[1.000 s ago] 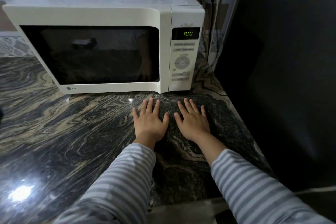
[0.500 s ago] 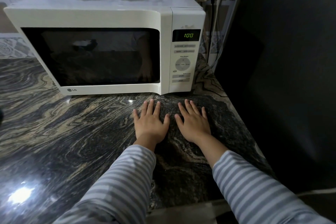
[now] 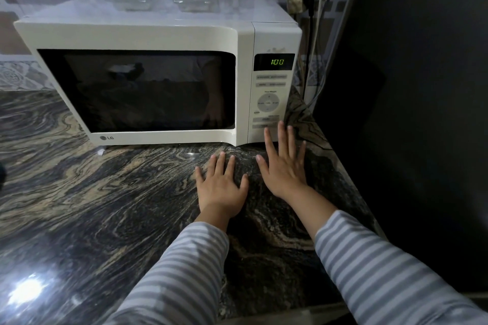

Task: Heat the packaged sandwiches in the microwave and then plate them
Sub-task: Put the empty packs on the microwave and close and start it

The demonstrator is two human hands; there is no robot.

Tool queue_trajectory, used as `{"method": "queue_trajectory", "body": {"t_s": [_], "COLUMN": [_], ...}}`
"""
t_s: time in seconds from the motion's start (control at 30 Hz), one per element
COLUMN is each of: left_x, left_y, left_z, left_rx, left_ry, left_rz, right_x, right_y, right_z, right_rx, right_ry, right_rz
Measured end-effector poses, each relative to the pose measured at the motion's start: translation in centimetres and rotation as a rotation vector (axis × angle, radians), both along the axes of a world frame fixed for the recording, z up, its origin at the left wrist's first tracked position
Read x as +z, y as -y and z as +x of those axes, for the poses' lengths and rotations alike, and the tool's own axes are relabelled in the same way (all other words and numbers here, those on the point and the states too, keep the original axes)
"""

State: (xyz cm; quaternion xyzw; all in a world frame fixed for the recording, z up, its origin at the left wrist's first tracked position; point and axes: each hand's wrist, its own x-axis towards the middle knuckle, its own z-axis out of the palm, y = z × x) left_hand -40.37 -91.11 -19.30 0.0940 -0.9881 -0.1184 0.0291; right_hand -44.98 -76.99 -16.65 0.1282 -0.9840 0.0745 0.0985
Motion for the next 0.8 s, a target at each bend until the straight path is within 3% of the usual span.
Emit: {"method": "queue_trajectory", "body": {"t_s": [0.8], "left_x": [0.1], "left_y": [0.0], "left_z": [-0.2], "left_rx": [-0.008], "left_ry": [0.013], "left_rz": [0.006], "right_x": [1.5], "right_y": [0.8], "right_z": [-1.4], "right_rx": [-0.053], "right_ry": [-0.002], "right_rz": [0.070]}}
